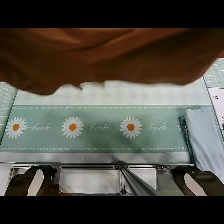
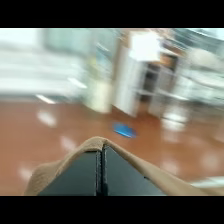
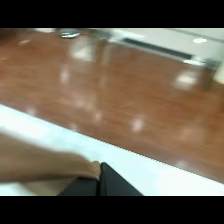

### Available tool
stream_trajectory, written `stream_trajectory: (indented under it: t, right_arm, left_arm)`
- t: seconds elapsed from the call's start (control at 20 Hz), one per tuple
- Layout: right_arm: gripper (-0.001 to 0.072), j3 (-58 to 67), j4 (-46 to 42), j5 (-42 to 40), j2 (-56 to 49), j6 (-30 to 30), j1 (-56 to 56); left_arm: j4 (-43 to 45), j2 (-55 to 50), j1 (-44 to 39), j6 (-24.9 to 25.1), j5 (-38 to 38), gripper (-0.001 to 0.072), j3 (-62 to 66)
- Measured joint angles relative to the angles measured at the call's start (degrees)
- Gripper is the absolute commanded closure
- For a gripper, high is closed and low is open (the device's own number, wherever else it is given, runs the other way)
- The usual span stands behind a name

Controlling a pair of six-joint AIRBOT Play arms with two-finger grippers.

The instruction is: Fold the shirts.

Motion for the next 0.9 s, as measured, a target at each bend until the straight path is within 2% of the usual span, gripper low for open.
stream_trajectory:
  t: [0.25, 0.45, 0.6, 0.75, 0.9]
  right_arm:
    - [0.0686, -0.3, -6.1, 5.7, 4.8, 3.6, 0.0]
    - [0.0686, -9.4, -5.8, 6.1, 5.4, 5.0, 0.0]
    - [0.0686, -21.5, -3.2, 0.1, 4.0, 5.0, 0.0]
    - [0.0686, -30.2, -1.0, -8.6, -2.5, 4.2, 0.0]
    - [0.0686, -33.2, 3.0, -17.5, -13.1, 1.8, 0.0]
  left_arm:
    - [9.7, 8.9, 4.5, -2.9, -3.8, 0.0692, 0.6]
    - [12.2, 10.1, 5.4, -4.9, -6.3, 0.0692, -5.6]
    - [8.3, 8.6, 5.6, -5.0, -7.9, 0.0692, -17.3]
    - [0.9, 3.8, 4.1, -1.4, -6.3, 0.0692, -31.0]
    - [-4.1, -5.8, -0.9, 3.3, -2.3, 0.0692, -40.2]
